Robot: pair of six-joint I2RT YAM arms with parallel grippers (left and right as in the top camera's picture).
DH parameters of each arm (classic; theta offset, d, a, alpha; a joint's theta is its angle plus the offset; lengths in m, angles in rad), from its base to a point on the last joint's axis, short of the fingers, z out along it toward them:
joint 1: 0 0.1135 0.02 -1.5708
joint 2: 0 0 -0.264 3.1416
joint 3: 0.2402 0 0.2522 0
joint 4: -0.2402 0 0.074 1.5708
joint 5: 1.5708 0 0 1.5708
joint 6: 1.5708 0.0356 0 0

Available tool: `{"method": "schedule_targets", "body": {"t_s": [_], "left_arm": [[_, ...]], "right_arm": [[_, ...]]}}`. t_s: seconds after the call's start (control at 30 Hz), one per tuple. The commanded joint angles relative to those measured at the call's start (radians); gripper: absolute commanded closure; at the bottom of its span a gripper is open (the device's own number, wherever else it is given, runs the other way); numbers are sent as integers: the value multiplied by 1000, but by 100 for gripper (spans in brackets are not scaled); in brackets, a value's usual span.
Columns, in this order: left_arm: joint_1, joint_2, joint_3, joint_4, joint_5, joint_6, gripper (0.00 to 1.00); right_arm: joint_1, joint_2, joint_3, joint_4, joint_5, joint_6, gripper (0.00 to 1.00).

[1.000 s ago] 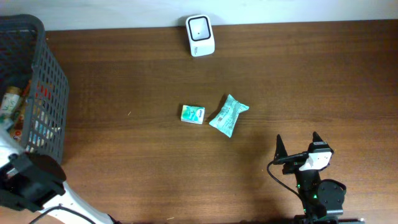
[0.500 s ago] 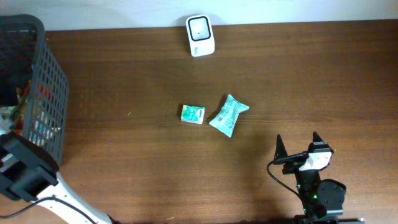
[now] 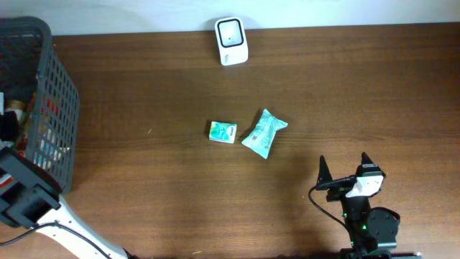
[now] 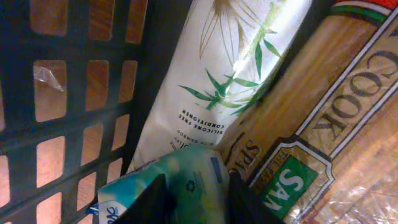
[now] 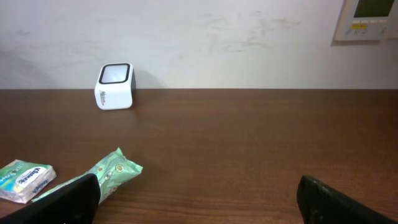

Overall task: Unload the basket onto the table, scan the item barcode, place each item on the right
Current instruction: 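Grasp a second green tissue pack in the basket with the left gripper, then place the second tissue pack beside the first with the left gripper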

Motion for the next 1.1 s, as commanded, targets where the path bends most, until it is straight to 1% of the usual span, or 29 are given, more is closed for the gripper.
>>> {"method": "schedule_targets", "body": {"t_s": [0.0,0.03,0.13,0.23,0.3,0.33,0.37,0.43,0.47,0.5,0.53,0.57,0.6,0.63,0.7,0.73,0.83,0.9,0.97,1.0,1.07], "left_arm": [[10,16,-8,-17,31,-6,100],[10,16,-8,-24,31,-6,100],[6,-8,-6,-58,8,-116,100],[-6,-151,-1,-64,8,-266,100],[-34,-296,-1,-68,36,-380,100],[-64,-392,-1,-62,88,-390,100],[-88,-457,-1,-56,105,-415,100],[-183,-621,-1,-51,173,-426,100],[-224,-664,-1,-51,198,-426,100],[-364,-753,-1,-85,272,-426,100],[-448,-771,-1,-127,285,-426,100],[-649,-758,-19,-222,281,-426,100],[-761,-739,-72,-220,281,-426,100],[-863,-714,-155,-179,280,-426,100],[-967,-673,-298,-81,282,-426,100],[-1031,-629,-403,1,282,-426,100],[-1152,-523,-583,220,281,-412,100],[-1189,-468,-621,299,281,-402,100],[-1239,-402,-622,392,281,-384,100],[-1262,-378,-622,448,278,-330,100],[-1288,-340,-622,519,216,-307,100]], "right_arm": [[6,-6,-7,-1,-5,11,1],[6,-6,-7,-1,-5,11,1],[6,-6,-7,-1,-5,11,1],[6,-6,-7,-1,-5,11,1],[6,-6,-7,-1,-5,11,1],[6,-6,-7,-1,-5,11,1],[6,-6,-7,-1,-5,11,1],[6,-6,-7,-1,-5,10,1],[6,-6,-7,-1,-5,10,1],[6,-6,-7,-1,-5,11,1],[6,-6,-7,-1,-5,11,1],[6,-6,-7,-1,-5,11,1],[6,-6,-7,-1,-5,11,1],[6,-6,-7,-1,-5,10,1],[6,-6,-7,-1,-5,10,1],[6,-6,-7,-1,-5,11,1],[6,-6,-7,-1,-5,11,1],[6,-6,-7,-1,-5,11,1],[6,-6,-7,-1,-5,11,1],[6,-6,-7,-1,-5,11,1],[6,-6,-7,-1,-5,11,1]]}}
